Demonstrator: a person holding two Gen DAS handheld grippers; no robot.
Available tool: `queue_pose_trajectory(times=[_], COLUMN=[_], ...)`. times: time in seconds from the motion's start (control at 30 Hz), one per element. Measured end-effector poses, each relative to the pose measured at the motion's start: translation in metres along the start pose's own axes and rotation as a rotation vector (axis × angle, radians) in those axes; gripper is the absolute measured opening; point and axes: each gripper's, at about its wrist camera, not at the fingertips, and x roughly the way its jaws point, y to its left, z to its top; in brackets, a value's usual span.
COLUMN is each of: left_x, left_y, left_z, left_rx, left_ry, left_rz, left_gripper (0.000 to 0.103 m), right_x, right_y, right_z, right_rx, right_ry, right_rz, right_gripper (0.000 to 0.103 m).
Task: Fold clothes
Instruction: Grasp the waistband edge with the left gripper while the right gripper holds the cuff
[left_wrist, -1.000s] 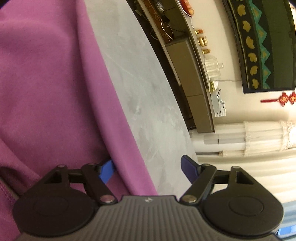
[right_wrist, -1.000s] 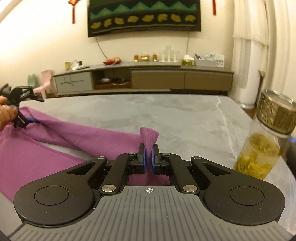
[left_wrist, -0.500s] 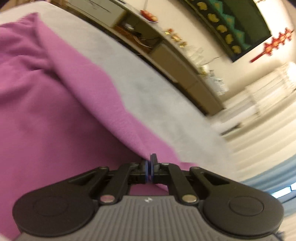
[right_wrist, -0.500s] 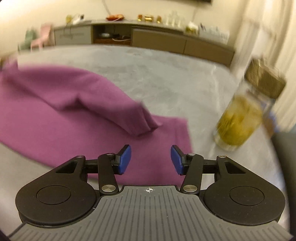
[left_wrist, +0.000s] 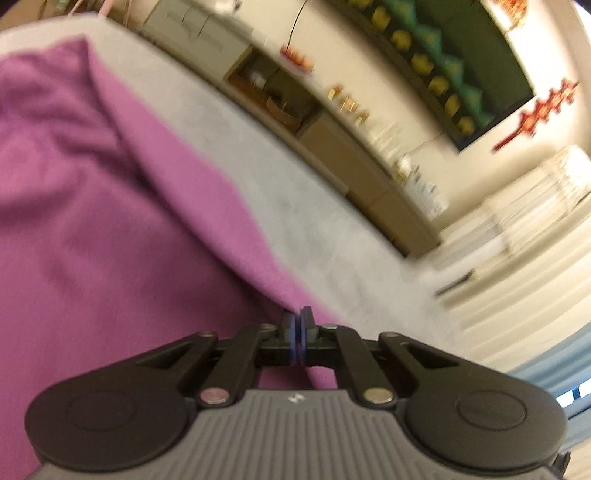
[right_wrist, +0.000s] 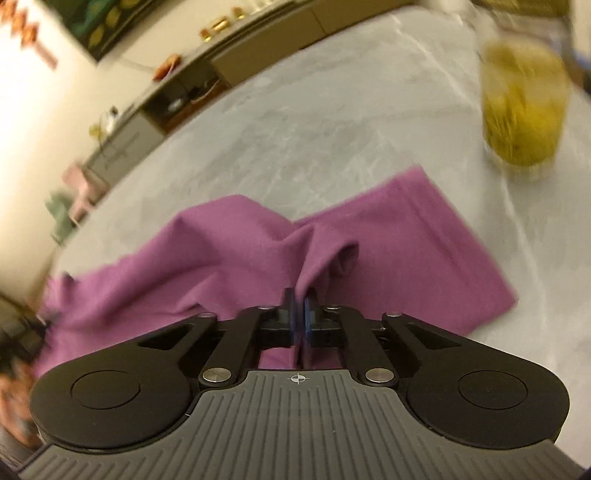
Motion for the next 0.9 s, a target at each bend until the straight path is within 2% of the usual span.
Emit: queue_pose_trajectory(times=[0.07,0.1,0.13,0.17,0.23,0.33,0.4,0.5,0.53,0.6,0.7,0.8,0.87,0.9], left_x=[-0.028,-0.038,-0.044,-0.041,-0.032,-0.02,-0.025,-0.041,-0.041,-0.024,0.006,0.009,0.004,-0.003], left_y=[-0.007,-0.01,-0.01,-0.004,0.008,0.012,-0.006,-0.042,-0.046,-0.043,-0.023,-0.017,-0.016,-0.016], left_z=[-0.002,-0.012,-0.025,-0.04,-0.062,-0.073,-0.065,-0.053,-0.056,-0.071,-0.091,-0.093,-0.091,-0.091], left_rx=[0.013,0.058,0.092,0.109,0.113,0.094,0.156,0.228,0.241,0.253,0.212,0.184,0.19,0.193], left_ry=[-0.008,0.013,0.046,0.096,0.161,0.173,0.135,0.064,0.071,0.141,0.234,0.22,0.205,0.183], left_rz=[-0.059,-0.05,-0.03,0.006,0.06,0.095,0.089,0.041,0.042,0.087,0.143,0.122,0.119,0.113], left_gripper=[0.002,0.002,0.002,0.002,0.002,0.002,0.002,0.002,0.002,0.002,0.003,0.003,0.007,0.014], right_x=[-0.035,-0.054,-0.062,-0.065,-0.049,-0.019,-0.014,-0.033,-0.039,-0.047,-0.021,-0.004,-0.007,-0.008], right_y=[0.014,0.02,0.021,0.02,0.004,-0.029,-0.034,-0.018,-0.016,-0.014,-0.03,-0.039,-0.04,-0.041], right_z=[0.011,0.015,0.017,0.017,0.013,0.007,0.005,0.012,0.015,0.018,0.012,0.002,-0.001,-0.002], right_rx=[-0.1,-0.142,-0.179,-0.212,-0.247,-0.206,-0.194,-0.246,-0.254,-0.271,-0.272,-0.259,-0.262,-0.264], right_ry=[-0.126,-0.173,-0.177,-0.154,-0.053,0.042,0.036,-0.047,-0.071,-0.097,-0.019,0.009,0.014,0.018], right_rz=[0.001,0.011,0.003,-0.016,-0.11,-0.187,-0.182,-0.17,-0.179,-0.21,-0.275,-0.296,-0.296,-0.295], right_gripper=[0.0,0.0,0.0,0.0,0.0,0.0,0.0,0.0,0.0,0.0,0.0,0.0,0.0,0.0])
